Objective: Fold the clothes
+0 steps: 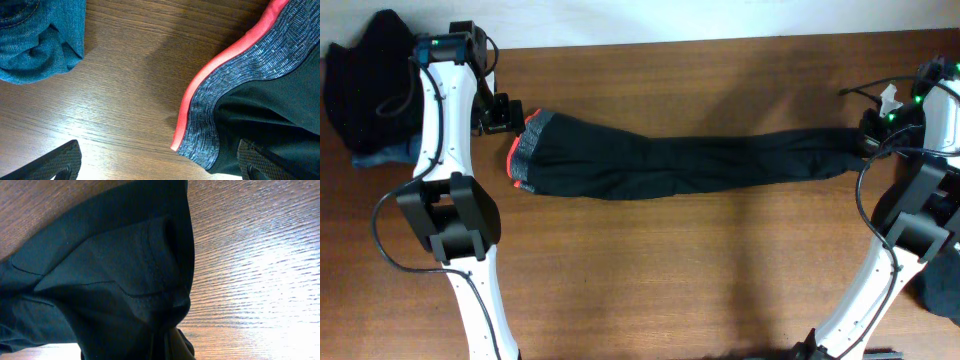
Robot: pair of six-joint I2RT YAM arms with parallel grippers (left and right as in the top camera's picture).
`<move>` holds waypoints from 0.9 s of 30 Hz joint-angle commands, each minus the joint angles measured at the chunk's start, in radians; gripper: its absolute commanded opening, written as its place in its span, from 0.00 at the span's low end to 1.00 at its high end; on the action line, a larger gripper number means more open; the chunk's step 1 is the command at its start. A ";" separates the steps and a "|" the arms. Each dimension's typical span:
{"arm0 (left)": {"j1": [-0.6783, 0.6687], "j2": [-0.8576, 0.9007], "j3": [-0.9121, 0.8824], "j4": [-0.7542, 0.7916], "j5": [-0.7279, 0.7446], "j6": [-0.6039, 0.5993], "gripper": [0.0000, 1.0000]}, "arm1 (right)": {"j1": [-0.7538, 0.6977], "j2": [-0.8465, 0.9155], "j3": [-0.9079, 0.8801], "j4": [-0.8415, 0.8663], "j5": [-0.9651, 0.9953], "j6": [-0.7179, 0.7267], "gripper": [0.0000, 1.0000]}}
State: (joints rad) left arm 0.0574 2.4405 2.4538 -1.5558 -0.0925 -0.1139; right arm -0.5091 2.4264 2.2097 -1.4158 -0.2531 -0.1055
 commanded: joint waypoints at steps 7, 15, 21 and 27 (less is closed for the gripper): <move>0.003 -0.029 0.017 -0.002 0.010 -0.009 0.99 | 0.126 0.005 0.028 -0.010 0.023 0.010 0.04; 0.003 -0.028 0.017 -0.001 0.010 -0.009 0.99 | 0.288 0.005 0.028 -0.022 0.227 0.041 0.04; 0.003 -0.028 0.011 0.000 0.010 -0.009 0.99 | 0.398 0.001 0.028 -0.035 0.423 0.114 0.04; 0.003 -0.028 -0.031 0.026 0.011 -0.009 0.99 | 0.480 -0.001 0.028 -0.064 0.441 0.116 0.04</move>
State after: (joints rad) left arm 0.0574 2.4405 2.4508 -1.5425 -0.0925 -0.1139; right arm -0.0837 2.4264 2.2105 -1.4620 0.1299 -0.0177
